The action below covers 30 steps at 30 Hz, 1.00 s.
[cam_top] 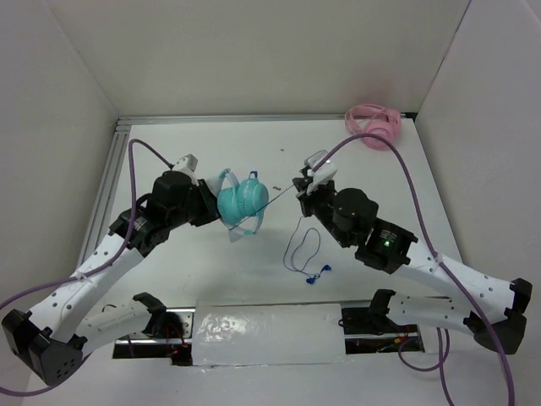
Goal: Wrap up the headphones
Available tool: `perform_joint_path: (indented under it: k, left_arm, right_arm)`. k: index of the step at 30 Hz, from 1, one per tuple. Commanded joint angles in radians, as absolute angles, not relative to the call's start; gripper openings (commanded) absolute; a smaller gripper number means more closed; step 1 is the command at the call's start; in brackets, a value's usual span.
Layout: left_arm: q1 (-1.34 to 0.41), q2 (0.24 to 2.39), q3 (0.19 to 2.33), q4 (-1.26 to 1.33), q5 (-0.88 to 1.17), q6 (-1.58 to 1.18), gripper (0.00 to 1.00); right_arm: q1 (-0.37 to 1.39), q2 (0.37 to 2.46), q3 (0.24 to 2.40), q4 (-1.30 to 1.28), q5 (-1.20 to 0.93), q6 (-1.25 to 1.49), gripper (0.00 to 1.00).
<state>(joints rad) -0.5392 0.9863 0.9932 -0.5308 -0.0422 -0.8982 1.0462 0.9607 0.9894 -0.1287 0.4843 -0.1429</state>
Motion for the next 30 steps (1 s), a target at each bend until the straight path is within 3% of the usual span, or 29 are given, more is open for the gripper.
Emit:
perform_joint_path:
  k: [1,6,8,10,17,22,26,30]
  left_arm:
    - [-0.534,0.931,0.976,-0.485,0.041,-0.789,0.0]
    - [-0.532,0.845,0.969,-0.378,0.257,-0.755,0.0]
    - [-0.532,0.821,0.973,-0.359,0.346,-0.744,0.0]
    - [-0.534,0.805,0.976,-0.341,0.388,-0.746,0.0]
    - [-0.535,0.764,0.977,-0.281,0.575,-0.749,0.0]
    - [-0.535,0.787,0.985,-0.37,0.396,-0.779,0.0]
    - [-0.535,0.854,0.945,-0.455,0.221,-0.842,0.0]
    - [-0.541,0.928,0.931,-0.471,0.179,-0.858,0.0]
  right_arm:
    - [0.98,0.887,0.996,0.047,0.528,-0.13,0.08]
    - [0.814,0.847,0.904,0.138,0.441,-0.022,0.11]
    - [0.734,0.842,0.865,0.187,0.379,0.027,0.09]
    - [0.68,0.859,0.844,0.212,0.339,0.054,0.0]
    - [0.572,0.949,0.808,0.317,0.135,0.081,0.0]
    - [0.578,0.83,0.764,0.388,0.097,0.077,0.0]
    - [0.578,0.73,0.804,0.295,0.071,0.037,0.0]
    - [0.581,0.71,0.863,0.227,0.005,0.018,0.0]
